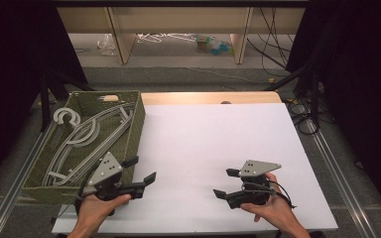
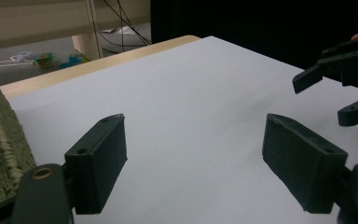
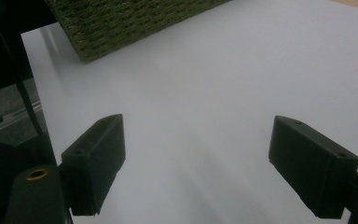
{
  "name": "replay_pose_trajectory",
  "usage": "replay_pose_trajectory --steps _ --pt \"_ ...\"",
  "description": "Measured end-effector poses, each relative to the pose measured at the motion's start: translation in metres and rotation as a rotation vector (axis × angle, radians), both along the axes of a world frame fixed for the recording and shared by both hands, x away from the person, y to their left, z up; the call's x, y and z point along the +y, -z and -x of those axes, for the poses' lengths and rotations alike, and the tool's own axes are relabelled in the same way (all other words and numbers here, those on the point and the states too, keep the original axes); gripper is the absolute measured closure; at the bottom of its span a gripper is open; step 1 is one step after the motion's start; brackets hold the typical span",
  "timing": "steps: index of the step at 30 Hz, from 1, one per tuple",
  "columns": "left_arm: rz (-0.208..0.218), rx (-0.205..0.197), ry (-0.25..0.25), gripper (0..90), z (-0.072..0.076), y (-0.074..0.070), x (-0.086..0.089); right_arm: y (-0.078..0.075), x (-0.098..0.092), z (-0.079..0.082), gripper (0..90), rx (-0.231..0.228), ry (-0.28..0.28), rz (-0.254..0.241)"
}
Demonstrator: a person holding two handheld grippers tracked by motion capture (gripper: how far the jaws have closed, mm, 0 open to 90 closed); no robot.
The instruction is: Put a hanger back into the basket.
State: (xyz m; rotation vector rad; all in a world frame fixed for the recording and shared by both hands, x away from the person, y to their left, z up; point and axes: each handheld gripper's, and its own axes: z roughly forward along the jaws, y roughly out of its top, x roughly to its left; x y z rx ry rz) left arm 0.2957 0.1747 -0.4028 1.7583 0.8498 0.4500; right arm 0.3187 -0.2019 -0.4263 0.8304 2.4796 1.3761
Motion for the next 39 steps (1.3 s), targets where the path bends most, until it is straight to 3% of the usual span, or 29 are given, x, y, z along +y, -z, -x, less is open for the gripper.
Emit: replay_pose_trajectory --steps 6,11,15,18,21,25,28,31,36,39 --pt "-0.009 -0.024 0.033 20.5 0.004 0.006 -0.005 0.001 0.001 0.003 17.2 0.007 0.001 -0.014" --pt "0.002 -0.032 0.023 20.4 0.010 0.016 -0.011 0.002 -0.002 0.008 17.0 -0.001 0.023 -0.018" --pt "-0.037 -0.041 0.040 20.4 0.016 0.026 -0.016 0.005 -0.005 0.019 17.0 -0.008 0.046 -0.035" --pt "-0.003 -0.029 0.066 19.0 0.021 0.026 -0.015 0.009 -0.008 0.027 17.1 -0.001 0.045 -0.035" --pt "-0.015 -0.052 0.088 19.0 0.024 0.023 -0.014 0.011 -0.010 0.031 17.1 -0.008 0.051 -0.035" --pt "-0.019 -0.051 0.079 18.4 0.022 0.025 -0.011 0.014 -0.014 0.037 17.1 0.004 0.053 -0.035" --pt "0.003 -0.031 0.077 18.0 0.021 0.026 -0.012 0.012 -0.015 0.037 17.0 -0.019 0.058 -0.028" --pt "-0.007 -0.047 0.086 18.0 0.021 0.025 -0.011 0.011 -0.015 0.037 17.1 -0.021 0.067 -0.025" --pt "0.016 -0.041 0.083 18.0 0.021 0.025 -0.012 0.012 -0.015 0.037 17.1 -0.026 0.062 -0.029" --pt "0.004 -0.038 0.086 18.0 0.022 0.024 -0.012 0.012 -0.015 0.037 17.1 -0.024 0.060 -0.022"
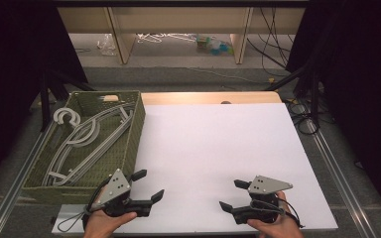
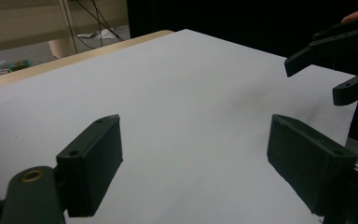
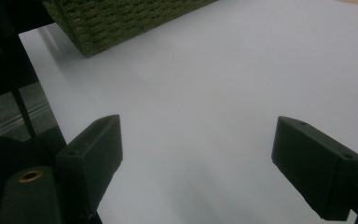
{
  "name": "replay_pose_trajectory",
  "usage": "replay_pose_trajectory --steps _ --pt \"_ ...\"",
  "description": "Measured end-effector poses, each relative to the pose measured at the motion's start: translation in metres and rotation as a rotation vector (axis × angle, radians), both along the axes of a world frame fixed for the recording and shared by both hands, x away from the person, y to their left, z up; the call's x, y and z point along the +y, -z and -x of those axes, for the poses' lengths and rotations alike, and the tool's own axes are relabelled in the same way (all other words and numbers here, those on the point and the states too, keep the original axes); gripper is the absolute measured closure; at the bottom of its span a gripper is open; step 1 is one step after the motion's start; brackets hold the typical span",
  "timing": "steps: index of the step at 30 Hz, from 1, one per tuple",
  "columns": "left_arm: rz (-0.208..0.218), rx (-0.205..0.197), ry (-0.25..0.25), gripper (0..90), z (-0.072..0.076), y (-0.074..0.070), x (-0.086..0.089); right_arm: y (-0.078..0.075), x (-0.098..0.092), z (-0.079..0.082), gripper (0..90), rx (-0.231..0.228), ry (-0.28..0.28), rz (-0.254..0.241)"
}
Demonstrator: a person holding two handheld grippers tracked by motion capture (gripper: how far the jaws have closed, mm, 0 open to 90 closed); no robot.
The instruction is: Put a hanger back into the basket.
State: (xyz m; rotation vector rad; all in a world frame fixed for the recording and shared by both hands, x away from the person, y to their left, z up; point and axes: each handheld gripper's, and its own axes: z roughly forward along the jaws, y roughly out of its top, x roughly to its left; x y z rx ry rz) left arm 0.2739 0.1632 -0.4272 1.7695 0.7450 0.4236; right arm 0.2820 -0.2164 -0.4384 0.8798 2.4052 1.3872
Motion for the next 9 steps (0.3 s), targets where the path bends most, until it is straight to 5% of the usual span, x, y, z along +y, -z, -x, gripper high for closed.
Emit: replay_pose_trajectory --steps 9 --pt "-0.007 0.006 0.016 18.0 -0.0001 0.0007 -0.0017 0.0003 0.0004 0.0000 17.2 0.006 0.001 0.001"
